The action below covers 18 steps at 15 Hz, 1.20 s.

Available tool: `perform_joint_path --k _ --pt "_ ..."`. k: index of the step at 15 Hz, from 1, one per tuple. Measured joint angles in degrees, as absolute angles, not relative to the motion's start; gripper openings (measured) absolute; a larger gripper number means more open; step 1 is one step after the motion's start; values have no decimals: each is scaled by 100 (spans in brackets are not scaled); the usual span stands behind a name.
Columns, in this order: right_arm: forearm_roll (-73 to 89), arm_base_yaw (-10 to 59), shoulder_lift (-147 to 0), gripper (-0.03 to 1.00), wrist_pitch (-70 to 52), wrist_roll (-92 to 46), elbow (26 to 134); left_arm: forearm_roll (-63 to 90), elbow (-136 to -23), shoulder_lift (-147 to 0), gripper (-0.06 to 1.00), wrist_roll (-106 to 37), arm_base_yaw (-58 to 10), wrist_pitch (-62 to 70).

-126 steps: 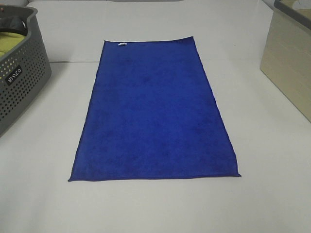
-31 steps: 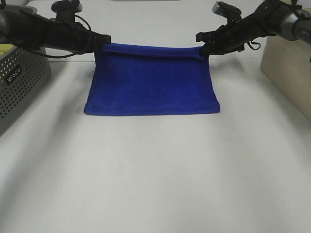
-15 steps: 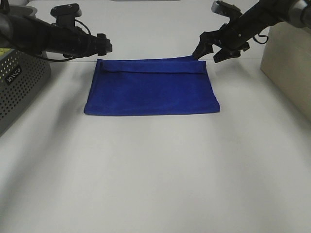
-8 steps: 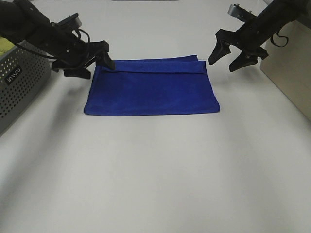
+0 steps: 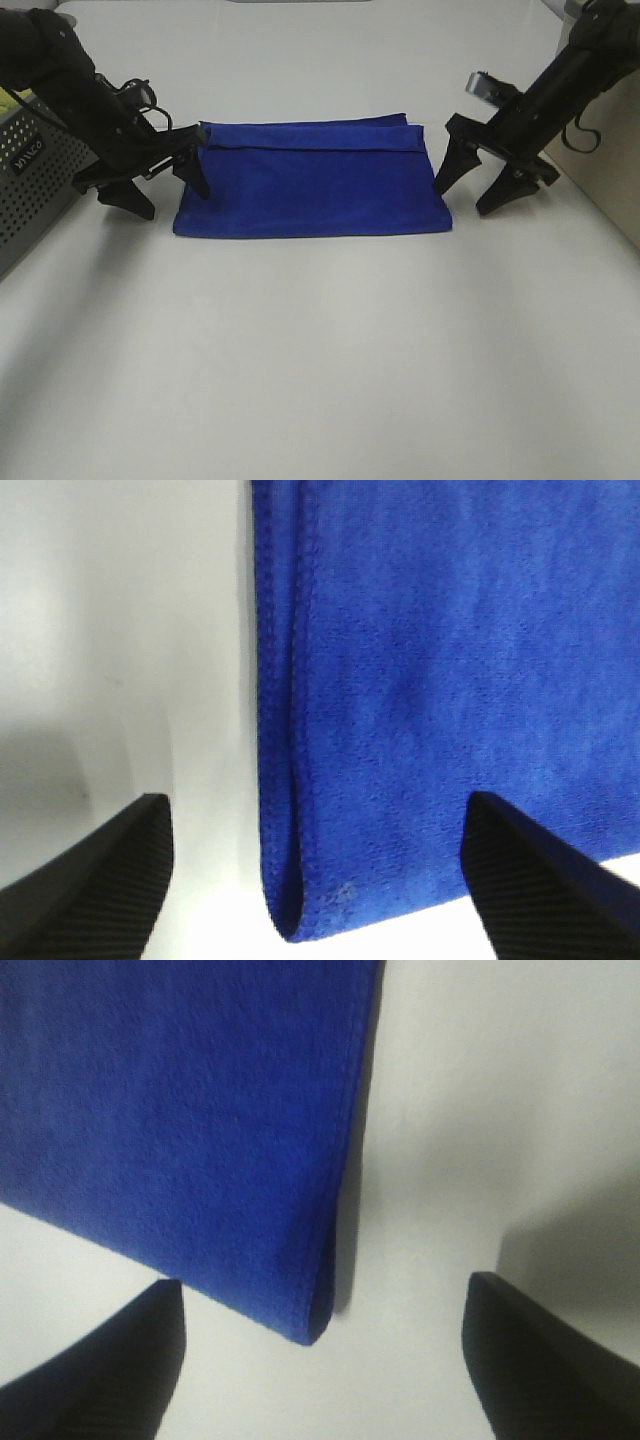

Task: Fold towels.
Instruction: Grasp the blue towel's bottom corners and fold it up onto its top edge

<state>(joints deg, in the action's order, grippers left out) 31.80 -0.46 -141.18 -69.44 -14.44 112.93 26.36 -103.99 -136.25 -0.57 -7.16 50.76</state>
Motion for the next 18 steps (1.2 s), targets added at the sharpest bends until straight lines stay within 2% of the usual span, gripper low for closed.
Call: perform_joint_path --k 4,7,9,11,12,13,14,15,18 --pt "3604 11 -14100 74 -7002 -1742 10869 2813 -10416 -13762 75 -52 -825 4962" --pt "3581 378 -14100 74 -6784 -1822 10869 3065 -10462 -13831 74 -57 -1031 4790" --pt "3558 521 -14089 69 -6434 -1833 10869 3100 -10468 -13843 70 -63 -1134 4761" --pt "3472 470 -14089 52 -6251 -1776 10869 3071 -10468 -13877 50 -52 -1134 4761" --pt "3409 441 -14089 39 -6234 -1759 10840 3077 -10468 -13906 36 -46 -1134 4756" --pt "3358 435 -14089 22 -6268 -1748 10835 3048 -10468 -13929 17 -34 -1134 4756" --pt "3295 430 -14089 5 -6297 -1702 10835 3025 -10462 -13934 7 -34 -1134 4756" --pt "3243 430 -14089 2 -6348 -1690 10835 3002 -10462 -13934 4 -34 -1134 4784" --pt "3214 430 -14089 2 -6847 -1690 10835 2807 -10462 -13923 4 -34 -1134 5265"
